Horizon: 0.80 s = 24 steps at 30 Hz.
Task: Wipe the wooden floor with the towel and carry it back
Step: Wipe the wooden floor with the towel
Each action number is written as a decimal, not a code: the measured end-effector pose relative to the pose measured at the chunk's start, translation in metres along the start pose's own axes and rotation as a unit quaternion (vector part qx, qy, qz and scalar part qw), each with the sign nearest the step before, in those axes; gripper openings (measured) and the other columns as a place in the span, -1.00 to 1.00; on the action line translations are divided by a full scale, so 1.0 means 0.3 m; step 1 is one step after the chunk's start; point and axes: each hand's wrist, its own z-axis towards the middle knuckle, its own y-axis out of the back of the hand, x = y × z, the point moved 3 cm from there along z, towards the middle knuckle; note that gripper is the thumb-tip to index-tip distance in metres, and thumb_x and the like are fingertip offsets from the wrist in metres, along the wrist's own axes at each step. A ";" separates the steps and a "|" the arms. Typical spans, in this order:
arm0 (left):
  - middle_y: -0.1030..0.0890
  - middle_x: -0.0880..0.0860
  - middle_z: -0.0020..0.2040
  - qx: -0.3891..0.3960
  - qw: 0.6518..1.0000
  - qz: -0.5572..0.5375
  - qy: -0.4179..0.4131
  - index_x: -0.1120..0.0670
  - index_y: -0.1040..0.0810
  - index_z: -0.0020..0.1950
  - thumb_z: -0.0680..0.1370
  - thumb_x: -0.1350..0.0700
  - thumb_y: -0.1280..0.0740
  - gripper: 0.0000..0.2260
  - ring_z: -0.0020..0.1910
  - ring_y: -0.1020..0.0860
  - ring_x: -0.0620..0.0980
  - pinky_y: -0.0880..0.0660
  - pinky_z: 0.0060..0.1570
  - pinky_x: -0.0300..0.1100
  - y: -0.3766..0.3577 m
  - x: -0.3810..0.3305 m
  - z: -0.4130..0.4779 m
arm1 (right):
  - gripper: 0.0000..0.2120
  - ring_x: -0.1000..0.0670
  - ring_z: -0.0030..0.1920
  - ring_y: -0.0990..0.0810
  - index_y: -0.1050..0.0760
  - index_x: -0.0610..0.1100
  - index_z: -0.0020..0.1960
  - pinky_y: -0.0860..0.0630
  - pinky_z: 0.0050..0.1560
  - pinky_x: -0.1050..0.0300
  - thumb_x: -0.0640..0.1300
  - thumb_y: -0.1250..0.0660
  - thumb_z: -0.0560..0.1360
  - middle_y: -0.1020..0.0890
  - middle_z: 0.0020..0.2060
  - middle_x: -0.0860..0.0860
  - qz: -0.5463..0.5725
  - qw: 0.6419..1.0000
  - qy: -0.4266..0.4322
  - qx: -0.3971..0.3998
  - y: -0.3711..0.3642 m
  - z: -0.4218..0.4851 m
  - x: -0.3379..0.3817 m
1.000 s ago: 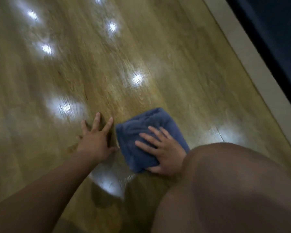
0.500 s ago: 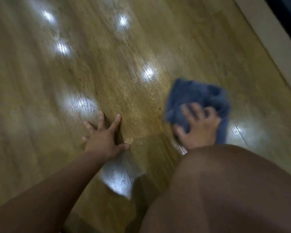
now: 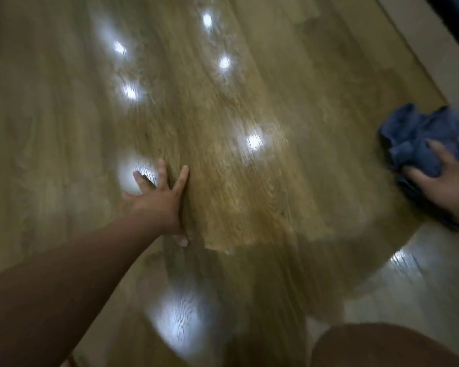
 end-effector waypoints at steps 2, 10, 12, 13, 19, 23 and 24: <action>0.64 0.00 0.43 0.024 0.999 -0.030 -0.016 -0.34 0.60 0.37 0.06 -0.17 -0.70 0.50 0.50 0.31 0.49 -0.21 0.32 0.52 0.012 -0.002 0.023 | -0.13 -0.39 0.55 -0.04 -0.08 0.22 0.55 0.00 0.46 -0.51 0.61 0.03 0.35 -0.15 0.58 -0.06 0.045 0.996 -0.071 -0.018 -0.009 0.010 0.115; 0.64 0.04 0.44 0.049 0.997 -0.051 -0.036 -0.27 0.52 0.48 0.16 -0.12 -0.68 0.43 0.47 0.38 0.47 -0.13 0.35 0.53 0.025 0.004 0.007 | -0.32 -0.41 0.44 -0.26 -0.39 0.15 0.45 -0.07 0.39 -0.53 0.28 -0.36 0.36 -0.40 0.47 -0.01 0.017 0.952 0.307 -0.008 -0.151 -0.456 1.005; 0.64 0.05 0.44 0.057 0.996 -0.047 -0.039 -0.25 0.51 0.49 0.18 -0.12 -0.68 0.42 0.47 0.39 0.48 -0.13 0.35 0.53 0.024 0.003 0.004 | -0.39 -0.38 0.34 -0.43 -0.48 0.06 0.38 -0.23 0.33 -0.52 0.08 -0.48 0.35 -0.55 0.33 -0.04 0.044 0.938 0.345 -0.004 -0.121 -0.445 1.094; 0.64 0.05 0.44 0.058 0.996 -0.047 -0.039 -0.25 0.51 0.49 0.18 -0.12 -0.68 0.41 0.47 0.38 0.48 -0.13 0.35 0.52 0.026 0.005 0.000 | -0.44 -0.34 0.26 -0.51 -0.51 0.01 0.35 -0.33 0.29 -0.46 -0.01 -0.50 0.36 -0.61 0.25 -0.06 0.087 0.937 0.339 -0.011 -0.095 -0.420 1.103; 0.65 0.04 0.43 0.056 0.997 -0.046 -0.038 -0.26 0.52 0.47 0.18 -0.12 -0.68 0.42 0.47 0.38 0.48 -0.16 0.35 0.52 0.030 0.001 -0.003 | -0.73 -0.11 0.17 -0.66 -0.53 -0.13 0.28 -0.58 0.23 -0.12 -0.07 -0.31 0.62 -0.68 0.16 -0.11 0.766 0.597 -0.002 0.237 0.166 -0.280 1.006; 0.66 0.05 0.41 0.060 0.996 -0.048 -0.037 -0.26 0.52 0.47 0.19 -0.10 -0.68 0.41 0.47 0.39 0.48 -0.14 0.35 0.52 0.031 -0.001 -0.005 | -0.50 -0.15 0.33 -0.56 -0.33 -0.09 0.49 -0.61 0.15 -0.05 -0.04 -0.34 0.60 -0.58 0.32 -0.08 0.766 0.600 -0.040 0.230 0.147 -0.266 0.894; 0.66 0.05 0.41 0.059 0.996 -0.046 -0.039 -0.25 0.53 0.47 0.18 -0.10 -0.68 0.42 0.47 0.39 0.48 -0.14 0.35 0.52 0.031 -0.001 -0.003 | -0.44 -0.13 0.35 -0.54 -0.33 -0.04 0.49 -0.59 0.17 -0.06 -0.06 -0.42 0.54 -0.57 0.31 -0.04 0.695 0.703 -0.044 0.143 0.140 -0.256 0.840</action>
